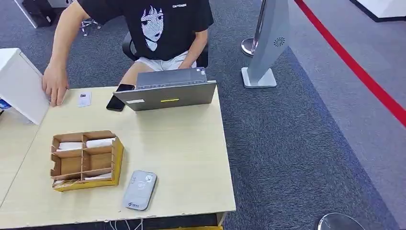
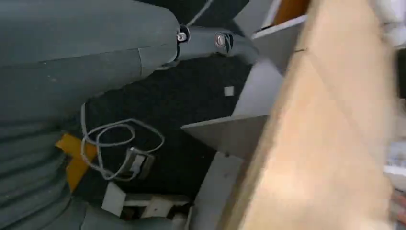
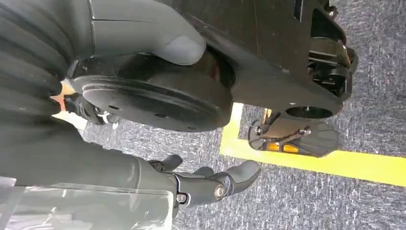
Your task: Pass the card to the sensor for recognition and then transmit it.
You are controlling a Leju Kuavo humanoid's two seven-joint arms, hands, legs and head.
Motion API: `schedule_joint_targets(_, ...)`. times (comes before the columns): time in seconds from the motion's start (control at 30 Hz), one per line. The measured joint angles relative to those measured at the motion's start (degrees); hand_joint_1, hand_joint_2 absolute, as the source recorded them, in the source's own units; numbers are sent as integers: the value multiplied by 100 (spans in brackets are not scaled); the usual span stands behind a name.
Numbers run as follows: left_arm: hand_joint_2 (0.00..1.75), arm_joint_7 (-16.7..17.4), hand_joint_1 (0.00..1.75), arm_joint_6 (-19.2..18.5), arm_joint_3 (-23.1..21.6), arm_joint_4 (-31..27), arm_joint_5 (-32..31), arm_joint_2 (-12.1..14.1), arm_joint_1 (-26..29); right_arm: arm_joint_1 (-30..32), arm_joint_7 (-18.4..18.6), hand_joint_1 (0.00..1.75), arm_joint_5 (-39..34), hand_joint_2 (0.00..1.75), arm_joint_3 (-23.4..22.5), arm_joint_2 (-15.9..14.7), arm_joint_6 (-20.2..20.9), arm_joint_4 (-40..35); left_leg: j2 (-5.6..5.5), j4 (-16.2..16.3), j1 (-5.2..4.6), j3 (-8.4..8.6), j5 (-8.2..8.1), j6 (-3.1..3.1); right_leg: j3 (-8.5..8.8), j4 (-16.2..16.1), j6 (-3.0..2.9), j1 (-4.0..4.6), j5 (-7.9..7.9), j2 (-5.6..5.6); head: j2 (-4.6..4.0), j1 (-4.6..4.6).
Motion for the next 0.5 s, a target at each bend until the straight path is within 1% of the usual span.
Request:
schedule_joint_targets(0.07,175,0,0,138,123,856,-94,232,-126,-3,9,0,7,175,-7,2,4,0,0,0,7,1,0,-1,1,0,0,4,0,-1,0,2)
schedule_joint_targets(0.1,175,-2,0,211,151,1117,-145,279,-163,-2,9,0,7,175,-15,2,4,0,0,0,5,0,0,-1,-1,0,0,3,0,0,2,2)
schedule_joint_targets(0.17,175,4,0,568,173,1733,-392,408,-258,-5,24,0,22,175,-26,2,4,0,-1,0,3,0,0,0,0,0,0,2,0,-1,0,-2)
schedule_joint_targets(0.2,175,65,0,863,173,2050,-639,473,-292,-8,35,0,44,175,-26,2,4,0,0,0,3,0,0,-1,0,0,0,2,0,-1,0,-2)
schedule_joint_targets(0.27,175,287,0,1280,149,2454,-1044,530,-336,-16,66,0,72,175,-28,2,-2,0,2,0,3,1,0,0,-1,0,0,2,0,3,0,-2)
schedule_joint_targets(0.33,175,486,0,1533,92,2856,-1251,585,-383,-21,77,0,94,175,-28,2,-9,0,2,1,2,1,0,0,-1,0,0,1,0,2,0,0)
schedule_joint_targets(0.37,175,540,0,1601,64,3048,-1303,602,-398,-23,79,2,101,175,-28,2,-15,0,2,1,2,0,0,0,-1,0,0,1,0,2,0,-2)
schedule_joint_targets(0.4,175,585,7,1653,42,3169,-1359,615,-407,-23,79,169,109,175,-28,2,-15,0,2,1,2,0,0,0,-2,0,0,1,0,2,0,-4)
schedule_joint_targets(0.43,175,767,175,1765,7,3292,-1481,617,-425,-24,81,175,122,175,-28,2,2,0,2,1,2,1,0,0,-1,0,0,1,0,2,0,0)
schedule_joint_targets(0.47,175,1125,175,1962,-50,3407,-1680,632,-446,-27,81,175,144,175,-28,2,57,0,2,1,2,0,0,0,-1,0,0,1,0,2,0,-2)
schedule_joint_targets(0.5,175,1747,175,2207,-144,3529,-1989,639,-465,-29,81,175,175,175,-28,0,134,0,2,1,1,1,0,0,-1,-1,0,1,0,3,0,-2)
